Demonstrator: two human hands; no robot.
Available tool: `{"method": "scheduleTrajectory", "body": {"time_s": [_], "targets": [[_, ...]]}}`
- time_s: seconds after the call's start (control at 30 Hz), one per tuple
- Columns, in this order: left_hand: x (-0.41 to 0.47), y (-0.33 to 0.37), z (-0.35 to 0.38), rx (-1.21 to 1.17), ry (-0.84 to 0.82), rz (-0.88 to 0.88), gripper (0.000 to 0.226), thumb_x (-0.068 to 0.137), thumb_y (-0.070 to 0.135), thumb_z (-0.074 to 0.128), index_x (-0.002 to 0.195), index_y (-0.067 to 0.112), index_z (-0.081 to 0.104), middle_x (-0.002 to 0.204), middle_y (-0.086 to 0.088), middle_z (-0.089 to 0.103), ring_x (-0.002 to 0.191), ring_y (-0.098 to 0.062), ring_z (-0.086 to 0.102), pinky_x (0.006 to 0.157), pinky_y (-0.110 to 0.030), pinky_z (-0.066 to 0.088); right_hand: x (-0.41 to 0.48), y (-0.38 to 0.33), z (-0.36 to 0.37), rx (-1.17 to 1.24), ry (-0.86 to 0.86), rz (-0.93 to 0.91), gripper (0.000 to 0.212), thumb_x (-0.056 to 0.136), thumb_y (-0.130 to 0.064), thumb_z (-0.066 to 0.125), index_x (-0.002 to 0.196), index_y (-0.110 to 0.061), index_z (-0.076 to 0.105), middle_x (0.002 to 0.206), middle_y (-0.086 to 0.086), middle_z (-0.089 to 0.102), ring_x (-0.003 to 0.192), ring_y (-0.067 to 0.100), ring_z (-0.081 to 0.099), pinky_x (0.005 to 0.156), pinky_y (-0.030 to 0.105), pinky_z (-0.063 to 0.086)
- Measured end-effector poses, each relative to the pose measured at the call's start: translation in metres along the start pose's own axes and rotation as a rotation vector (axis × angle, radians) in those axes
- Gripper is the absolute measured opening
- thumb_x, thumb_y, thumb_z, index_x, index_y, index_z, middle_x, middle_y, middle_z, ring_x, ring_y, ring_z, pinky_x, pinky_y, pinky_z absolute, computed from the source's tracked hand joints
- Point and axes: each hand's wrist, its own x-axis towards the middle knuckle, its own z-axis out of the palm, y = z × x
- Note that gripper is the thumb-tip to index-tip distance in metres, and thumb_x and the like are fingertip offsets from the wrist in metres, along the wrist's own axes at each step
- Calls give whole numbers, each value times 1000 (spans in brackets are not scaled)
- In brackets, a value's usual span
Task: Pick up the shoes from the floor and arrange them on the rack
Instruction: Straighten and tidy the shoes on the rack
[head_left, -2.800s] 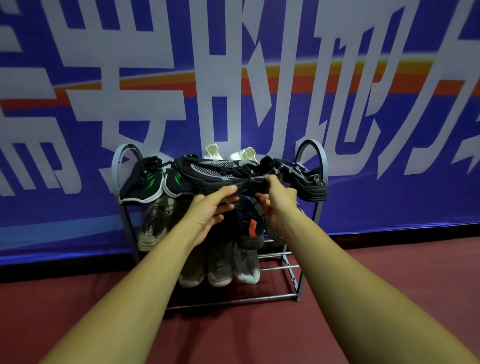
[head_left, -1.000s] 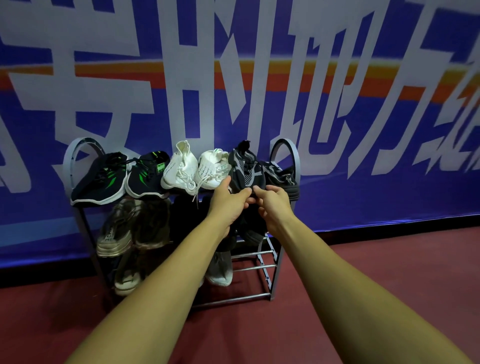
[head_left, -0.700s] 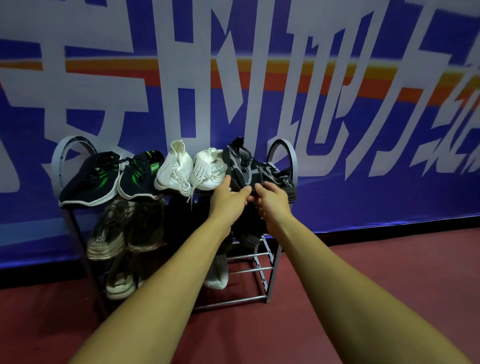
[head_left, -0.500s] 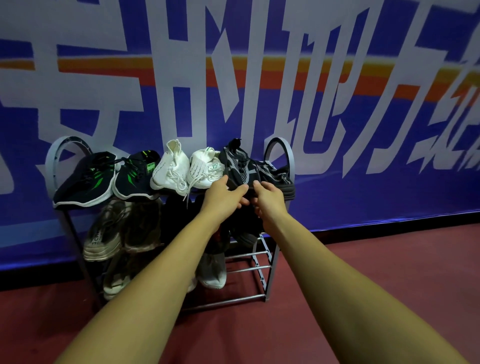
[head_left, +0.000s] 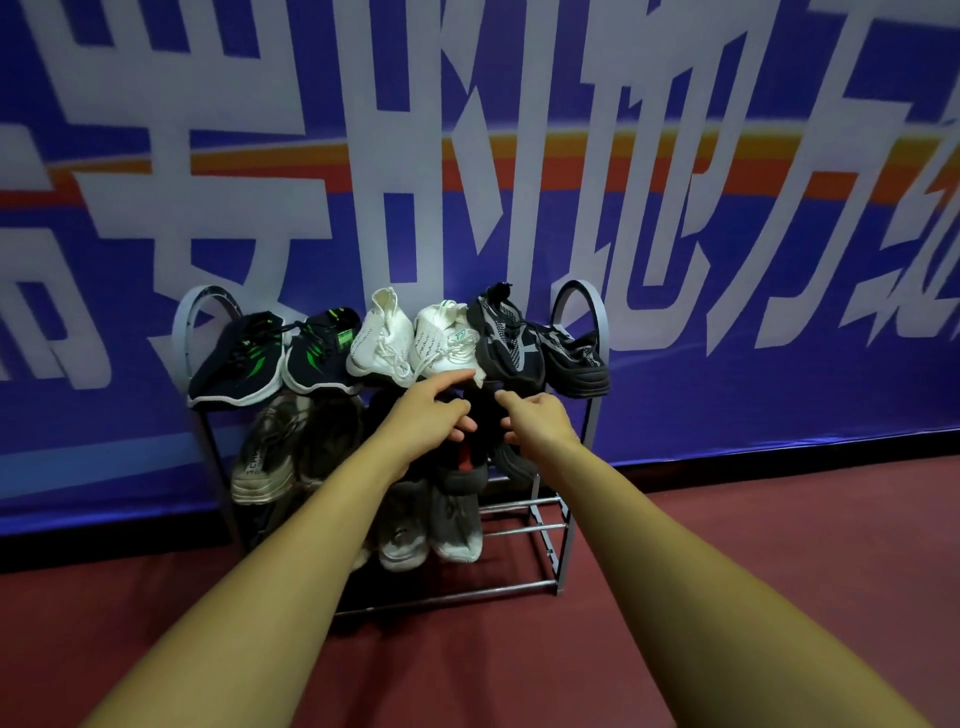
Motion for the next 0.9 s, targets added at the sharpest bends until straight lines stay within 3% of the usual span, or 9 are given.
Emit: {"method": "scheduleTrajectory", "body": {"time_s": [0.1, 0.23, 0.33, 0.4, 0.57, 0.7, 0.83, 0.9], "targets": [[-6, -9, -11, 66, 8, -18, 39, 96, 13, 52, 130, 29, 62, 86, -9, 75, 61, -10, 60, 41, -6, 36, -7, 2, 18, -55, -78, -49, 31, 86, -33, 66, 65, -14, 53, 68, 11, 62, 68, 25, 59, 80, 51, 54], [-16, -25, -33, 120, 34, -57, 32, 94, 12, 52, 119, 29, 65, 82, -7, 73, 60, -13, 59, 41, -7, 37, -14, 1, 33, -155, -138, -86, 22, 84, -35, 66, 76, -17, 56, 74, 7, 68, 73, 24, 64, 80, 45, 56], [-19, -41, -50, 143, 65, -90, 30, 91, 10, 58, 115, 22, 69, 74, -5, 71, 64, -18, 63, 61, -23, 56, -16, 4, 43, -173, -190, -97, 22, 81, -35, 67, 79, -17, 56, 71, 7, 67, 64, 23, 61, 73, 43, 54], [-20, -53, -61, 168, 84, -114, 31, 88, 10, 60, 116, 19, 70, 70, -5, 71, 66, -21, 64, 73, -35, 56, -16, 7, 52, -195, -216, -110, 21, 78, -34, 68, 79, -17, 56, 74, 7, 67, 63, 22, 60, 72, 42, 52], [-33, -68, -85, 242, 131, -163, 23, 88, 8, 60, 105, 23, 67, 75, -8, 70, 58, -17, 63, 55, -23, 54, -17, 13, 82, -301, -261, -165, 16, 80, -31, 69, 78, -19, 59, 76, 7, 71, 73, 24, 68, 85, 45, 57], [-35, -89, -108, 378, 142, -220, 36, 83, 6, 54, 112, 21, 69, 86, -3, 73, 72, -18, 69, 84, -33, 58, -19, 14, 108, -335, -312, -177, 17, 83, -31, 69, 76, -20, 58, 87, 10, 73, 82, 28, 69, 85, 42, 56], [-37, -103, -124, 432, 138, -268, 32, 86, 11, 56, 111, 29, 66, 88, -2, 69, 70, -16, 66, 76, -26, 51, -18, 20, 134, -357, -350, -173, 17, 81, -30, 70, 74, -20, 59, 88, 10, 72, 92, 31, 70, 89, 47, 56], [-35, -111, -130, 434, 140, -286, 31, 85, 14, 59, 113, 26, 67, 100, -6, 72, 80, -21, 68, 81, -29, 53, -16, 23, 145, -381, -371, -163, 16, 80, -30, 70, 73, -20, 59, 88, 11, 73, 91, 32, 70, 89, 46, 57]]}}
